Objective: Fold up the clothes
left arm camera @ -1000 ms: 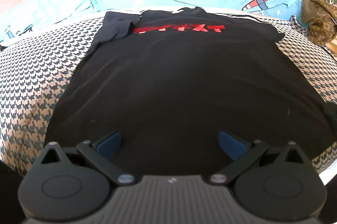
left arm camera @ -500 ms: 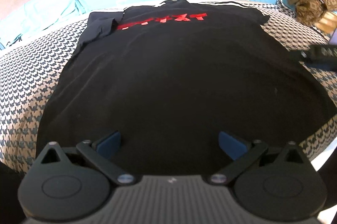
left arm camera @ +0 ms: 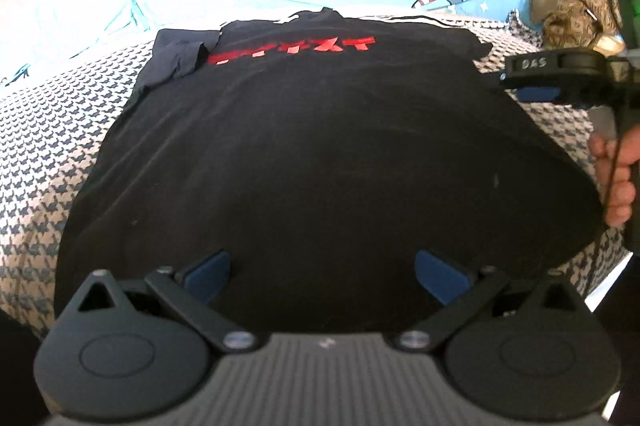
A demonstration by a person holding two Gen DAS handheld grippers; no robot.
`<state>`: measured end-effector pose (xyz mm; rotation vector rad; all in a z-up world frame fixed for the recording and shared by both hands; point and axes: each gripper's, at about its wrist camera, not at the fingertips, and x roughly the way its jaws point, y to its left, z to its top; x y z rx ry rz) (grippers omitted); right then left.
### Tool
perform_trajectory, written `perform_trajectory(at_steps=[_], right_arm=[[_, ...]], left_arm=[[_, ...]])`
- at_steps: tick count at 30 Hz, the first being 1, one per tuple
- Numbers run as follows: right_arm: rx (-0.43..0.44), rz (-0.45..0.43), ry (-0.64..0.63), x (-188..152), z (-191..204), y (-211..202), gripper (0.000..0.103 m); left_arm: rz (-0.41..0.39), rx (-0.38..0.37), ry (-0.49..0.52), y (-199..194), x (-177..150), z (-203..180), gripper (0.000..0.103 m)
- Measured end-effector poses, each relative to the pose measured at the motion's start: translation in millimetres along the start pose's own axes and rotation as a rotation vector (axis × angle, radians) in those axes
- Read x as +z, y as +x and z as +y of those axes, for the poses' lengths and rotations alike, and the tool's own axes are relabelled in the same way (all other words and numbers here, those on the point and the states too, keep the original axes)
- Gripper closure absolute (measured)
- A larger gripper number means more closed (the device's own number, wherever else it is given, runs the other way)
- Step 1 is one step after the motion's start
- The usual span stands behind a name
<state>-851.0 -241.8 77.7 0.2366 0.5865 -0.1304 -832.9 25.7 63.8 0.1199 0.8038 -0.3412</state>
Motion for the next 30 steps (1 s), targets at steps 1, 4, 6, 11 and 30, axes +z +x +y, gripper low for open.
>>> perform_trajectory(at_steps=[1,4,6,11,30], right_arm=[[-0.001,0.002,0.001,1.1,-0.6,3.6,0.051],[0.007,0.019,0.014,3.5,-3.0,14.5,0.066],[0.016,0.029,0.020,3.9,-3.8,19.9,0.080],[-0.033,0.018,-0.022,3.0,-0.2,25.5,0.097],[-0.229,-0.037,0.076,10.1,-24.5,26.1,0.103]], left_arm=[[-0.003,-0.002,0.003,1.4,0.4,-0.9,0.000],[-0.014,-0.004,0.029,4.4,1.8,-6.2,0.000],[-0.010,-0.001,0.048,6.6,1.6,-10.0,0.000],[0.012,0.004,0.086,7.4,-2.1,-14.5,0.000],[0.058,-0.009,0.141,1.6,-12.4,-16.9,0.000]])
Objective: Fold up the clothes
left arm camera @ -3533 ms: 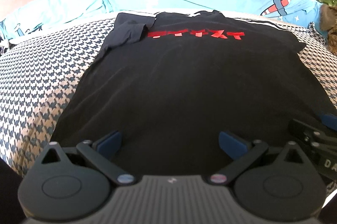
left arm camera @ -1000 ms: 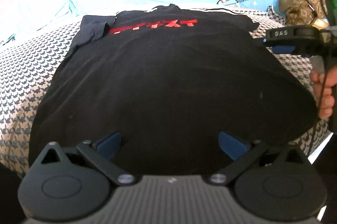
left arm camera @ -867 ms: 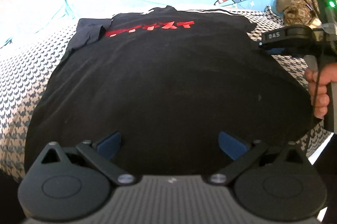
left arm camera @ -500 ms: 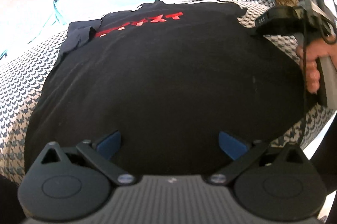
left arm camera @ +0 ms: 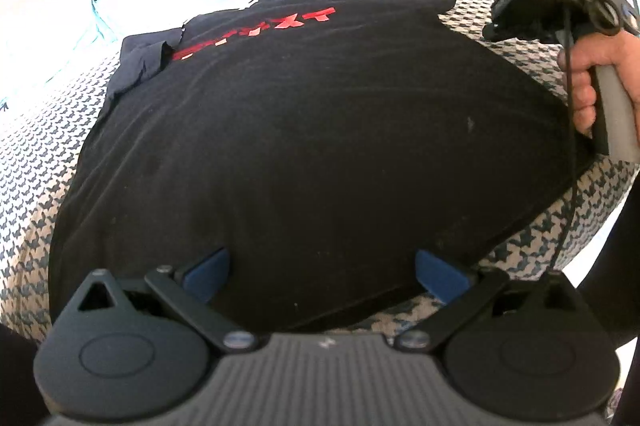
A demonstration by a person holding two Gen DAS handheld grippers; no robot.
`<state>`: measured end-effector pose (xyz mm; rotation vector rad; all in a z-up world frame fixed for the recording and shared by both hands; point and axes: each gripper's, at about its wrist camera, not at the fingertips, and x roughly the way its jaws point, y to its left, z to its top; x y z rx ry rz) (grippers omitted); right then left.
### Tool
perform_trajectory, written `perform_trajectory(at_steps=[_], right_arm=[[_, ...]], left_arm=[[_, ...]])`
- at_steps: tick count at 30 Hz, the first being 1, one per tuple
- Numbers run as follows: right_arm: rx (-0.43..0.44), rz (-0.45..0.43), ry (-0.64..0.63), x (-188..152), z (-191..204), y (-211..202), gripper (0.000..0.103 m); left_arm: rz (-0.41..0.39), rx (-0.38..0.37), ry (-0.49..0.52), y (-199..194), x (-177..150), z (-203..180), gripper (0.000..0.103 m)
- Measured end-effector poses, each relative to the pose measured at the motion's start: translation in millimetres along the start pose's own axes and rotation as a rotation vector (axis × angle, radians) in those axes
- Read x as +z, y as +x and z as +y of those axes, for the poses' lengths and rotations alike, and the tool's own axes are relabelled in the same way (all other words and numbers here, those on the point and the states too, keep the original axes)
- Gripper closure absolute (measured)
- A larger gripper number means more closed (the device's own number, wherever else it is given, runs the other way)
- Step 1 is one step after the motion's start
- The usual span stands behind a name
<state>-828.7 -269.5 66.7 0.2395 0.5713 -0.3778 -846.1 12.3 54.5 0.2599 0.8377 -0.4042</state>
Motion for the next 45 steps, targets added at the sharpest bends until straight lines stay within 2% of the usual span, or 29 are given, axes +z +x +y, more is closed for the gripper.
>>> perform_trajectory(at_steps=[2,6,15,20,28,33,45], right_arm=[[0.029,0.005,0.071,3.4,-10.5,-4.5,0.103],[0.125,0.023,0.097,0.9,-13.0,-19.2,0.103],[0.314,0.035,-0.052,-23.3,22.2,-58.2,0.102],[0.391,0.064,-0.153,-44.5,46.4,-71.3,0.102],[0.421,0.130,-0.221,-69.4,65.7,-78.1,0.102],[0.438,0.141,-0.221,-80.0,70.6,-88.4,0.092],[0.455,0.200,-0.216,-101.9,74.3,-109.8,0.089]], left_arm=[[-0.011,-0.015,-0.017,-1.9,0.9,2.9,0.000],[-0.038,-0.009,-0.064,-4.1,4.7,10.9,0.000],[-0.044,0.089,-0.154,0.7,7.8,29.0,0.000],[-0.049,0.113,-0.191,2.9,10.0,37.4,0.000],[-0.045,0.143,-0.265,6.2,13.3,53.3,0.000],[-0.037,0.160,-0.244,6.6,12.3,49.7,0.000],[-0.014,0.160,-0.243,2.5,7.4,46.3,0.000]])
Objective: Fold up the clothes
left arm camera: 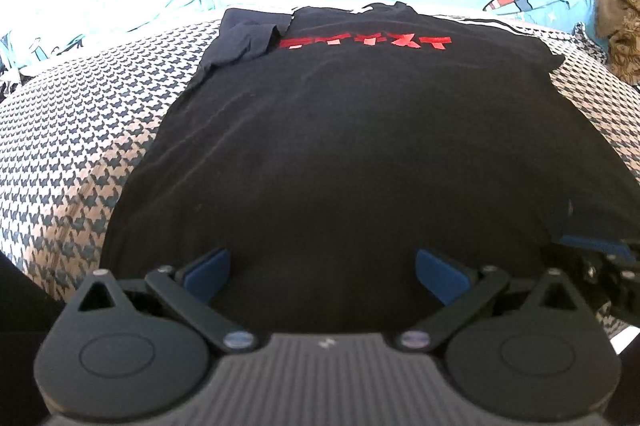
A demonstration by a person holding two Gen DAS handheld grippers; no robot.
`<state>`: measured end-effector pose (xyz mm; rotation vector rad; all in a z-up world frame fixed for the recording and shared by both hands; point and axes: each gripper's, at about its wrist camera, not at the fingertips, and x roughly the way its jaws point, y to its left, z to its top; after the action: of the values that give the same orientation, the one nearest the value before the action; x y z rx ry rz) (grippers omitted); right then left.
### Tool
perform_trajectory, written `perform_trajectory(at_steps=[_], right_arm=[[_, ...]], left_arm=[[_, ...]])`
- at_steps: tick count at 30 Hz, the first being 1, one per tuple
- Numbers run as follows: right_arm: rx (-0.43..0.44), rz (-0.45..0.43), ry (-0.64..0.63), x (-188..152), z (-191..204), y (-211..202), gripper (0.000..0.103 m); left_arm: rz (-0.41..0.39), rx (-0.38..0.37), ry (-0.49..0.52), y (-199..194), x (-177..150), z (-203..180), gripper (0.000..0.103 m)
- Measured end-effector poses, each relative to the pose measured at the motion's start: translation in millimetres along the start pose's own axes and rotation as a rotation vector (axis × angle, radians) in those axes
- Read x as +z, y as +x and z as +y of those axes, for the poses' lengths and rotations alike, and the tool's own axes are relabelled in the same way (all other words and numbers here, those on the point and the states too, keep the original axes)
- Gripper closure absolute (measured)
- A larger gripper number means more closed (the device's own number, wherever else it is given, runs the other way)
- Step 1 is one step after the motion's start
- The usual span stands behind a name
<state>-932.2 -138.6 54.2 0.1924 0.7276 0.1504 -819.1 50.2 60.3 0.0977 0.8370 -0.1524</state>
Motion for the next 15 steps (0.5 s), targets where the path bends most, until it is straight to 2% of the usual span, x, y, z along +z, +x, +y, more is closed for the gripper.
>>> perform_trajectory(at_steps=[11,15], right_arm=[[0.012,0.058,0.091,-19.2,-1.5,-18.8,0.090],[0.026,0.028,0.091,-22.8,1.5,-29.6,0.089]], left_arm=[[0.011,0.003,-0.006,-4.9,-3.3,-3.6,0.000],[-0.001,-0.007,-0.039,-5.2,-0.4,0.3,0.000]])
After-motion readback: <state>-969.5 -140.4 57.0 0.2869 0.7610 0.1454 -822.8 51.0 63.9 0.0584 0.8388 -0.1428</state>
